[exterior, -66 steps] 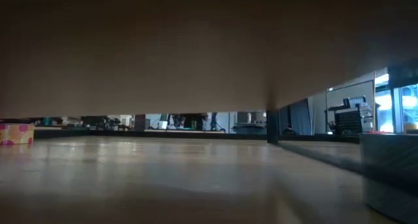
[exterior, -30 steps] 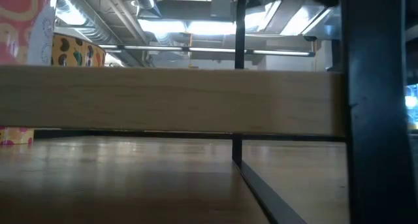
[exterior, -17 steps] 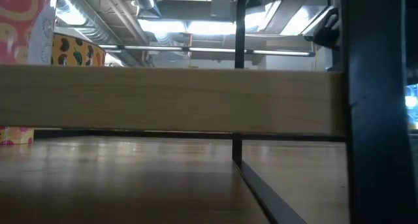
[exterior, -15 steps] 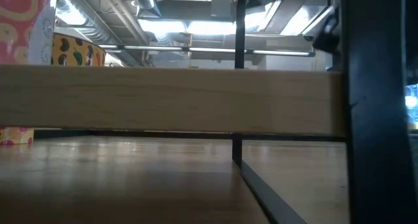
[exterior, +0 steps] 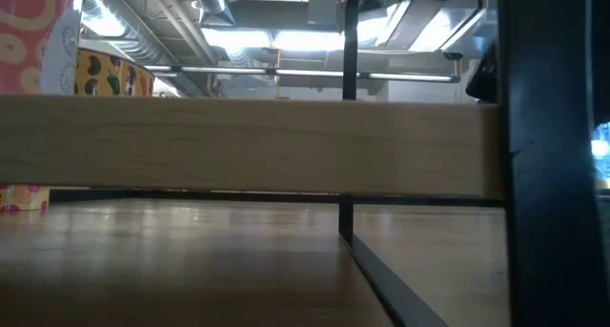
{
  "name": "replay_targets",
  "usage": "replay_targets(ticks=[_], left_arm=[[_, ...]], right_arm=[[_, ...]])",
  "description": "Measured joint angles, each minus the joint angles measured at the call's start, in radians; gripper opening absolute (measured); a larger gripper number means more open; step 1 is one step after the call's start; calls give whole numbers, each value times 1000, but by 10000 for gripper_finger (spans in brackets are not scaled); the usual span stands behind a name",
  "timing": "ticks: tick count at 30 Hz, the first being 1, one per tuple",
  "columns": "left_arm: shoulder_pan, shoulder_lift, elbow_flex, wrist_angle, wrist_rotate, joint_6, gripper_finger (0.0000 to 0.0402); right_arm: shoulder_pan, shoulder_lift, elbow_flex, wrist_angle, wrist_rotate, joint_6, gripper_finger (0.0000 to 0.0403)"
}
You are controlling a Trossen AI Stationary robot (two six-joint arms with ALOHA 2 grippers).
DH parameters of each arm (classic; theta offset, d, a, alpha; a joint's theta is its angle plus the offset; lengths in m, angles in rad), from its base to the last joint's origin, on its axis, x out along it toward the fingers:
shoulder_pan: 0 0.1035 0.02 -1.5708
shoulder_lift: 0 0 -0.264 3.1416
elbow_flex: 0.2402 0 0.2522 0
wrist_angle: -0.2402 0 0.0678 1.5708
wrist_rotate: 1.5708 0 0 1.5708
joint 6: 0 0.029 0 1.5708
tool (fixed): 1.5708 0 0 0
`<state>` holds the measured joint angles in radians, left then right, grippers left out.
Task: Pick and place cans onto a shelf
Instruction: Put the canned tuna on the shelf
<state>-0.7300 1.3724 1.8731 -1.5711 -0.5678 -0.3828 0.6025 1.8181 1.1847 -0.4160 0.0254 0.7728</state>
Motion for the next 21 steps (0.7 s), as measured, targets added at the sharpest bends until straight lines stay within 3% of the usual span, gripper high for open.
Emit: replay_targets(ticks=[21], left_arm=[[0,0,0,0,0,-7,55]], right_arm=[[2,76,1,29,0,38,76]])
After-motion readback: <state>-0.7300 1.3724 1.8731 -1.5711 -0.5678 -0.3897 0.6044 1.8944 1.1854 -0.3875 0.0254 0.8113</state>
